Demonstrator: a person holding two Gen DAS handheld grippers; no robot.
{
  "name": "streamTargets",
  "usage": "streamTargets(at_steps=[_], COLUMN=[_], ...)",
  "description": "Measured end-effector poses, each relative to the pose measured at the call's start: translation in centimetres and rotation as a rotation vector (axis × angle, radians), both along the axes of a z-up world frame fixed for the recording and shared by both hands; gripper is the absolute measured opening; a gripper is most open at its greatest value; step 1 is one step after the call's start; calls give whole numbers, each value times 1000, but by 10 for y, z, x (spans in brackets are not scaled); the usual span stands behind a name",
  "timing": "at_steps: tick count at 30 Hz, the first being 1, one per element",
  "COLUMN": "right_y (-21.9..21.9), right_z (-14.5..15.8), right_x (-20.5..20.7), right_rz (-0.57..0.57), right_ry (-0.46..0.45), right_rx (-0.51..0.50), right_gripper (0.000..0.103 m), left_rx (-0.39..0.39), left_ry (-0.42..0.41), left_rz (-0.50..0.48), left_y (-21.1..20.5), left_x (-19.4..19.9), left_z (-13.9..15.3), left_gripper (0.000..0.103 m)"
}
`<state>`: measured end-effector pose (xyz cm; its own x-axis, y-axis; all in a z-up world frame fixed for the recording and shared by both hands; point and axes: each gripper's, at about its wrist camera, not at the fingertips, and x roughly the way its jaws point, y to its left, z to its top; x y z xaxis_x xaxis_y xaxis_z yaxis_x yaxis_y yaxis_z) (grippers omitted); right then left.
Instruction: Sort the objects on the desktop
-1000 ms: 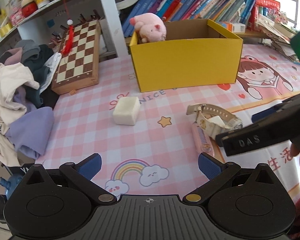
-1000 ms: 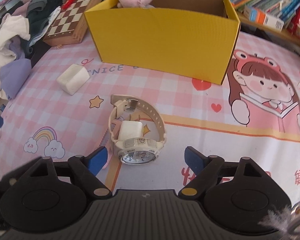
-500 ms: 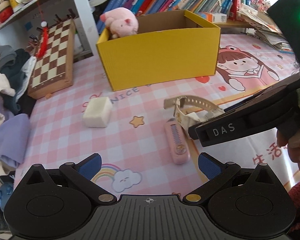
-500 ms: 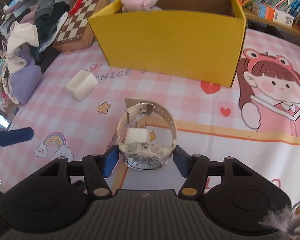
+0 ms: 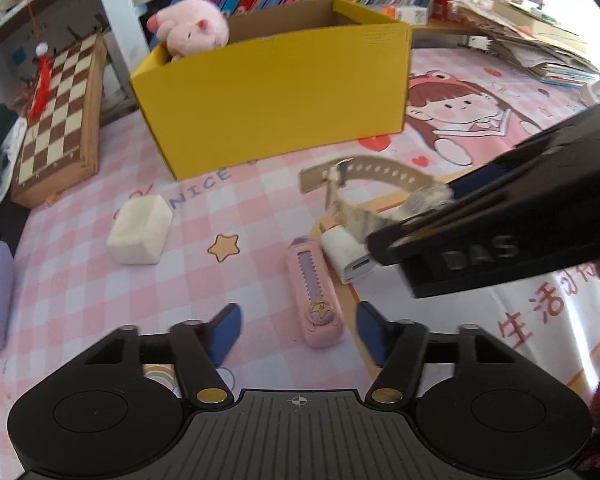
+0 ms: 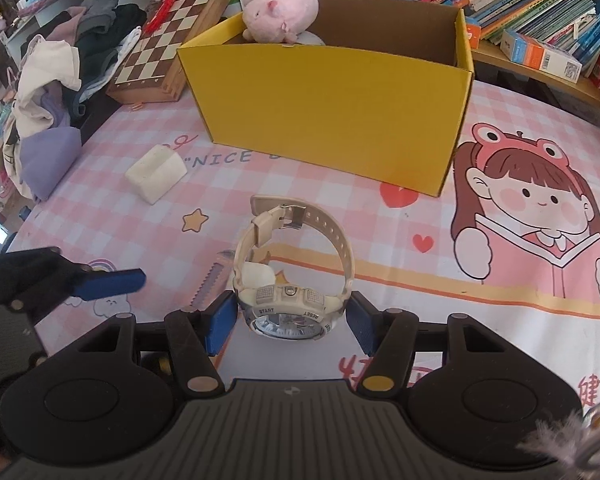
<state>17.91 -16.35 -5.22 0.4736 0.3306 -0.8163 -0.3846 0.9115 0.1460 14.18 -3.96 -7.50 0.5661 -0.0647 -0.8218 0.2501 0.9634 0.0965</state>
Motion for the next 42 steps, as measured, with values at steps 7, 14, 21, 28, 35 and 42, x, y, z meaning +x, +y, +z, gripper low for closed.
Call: streamTargets(at_steps=[7,14,21,28,35,42], right_y=[-6,-4,-2,-1,3,10], right_z=[-1,-1,1,5,17,26], right_x=[1,-1,-5,-12,-25,-39], right_rz=[-12,-16,-20,-35,-35,-28], right_ry=[1,0,-11,-23,-62,-86], right_rx=[-4,-9,-13,-14,-18,-34], right_gripper=[58,58,58,58,58,58], left_rx=[-47,-77,-110,-130,-149,-173], left_ry=[33,26,9,-37,-95,-140], left_rz=[6,0,47,71,91,93], left_y=[1,4,17,31,42,49], left_x=[7,6,4,-3,-13,-24], left_z=[-7,-8,4,20,38,52], left_gripper=[32,23,23,23,23,23])
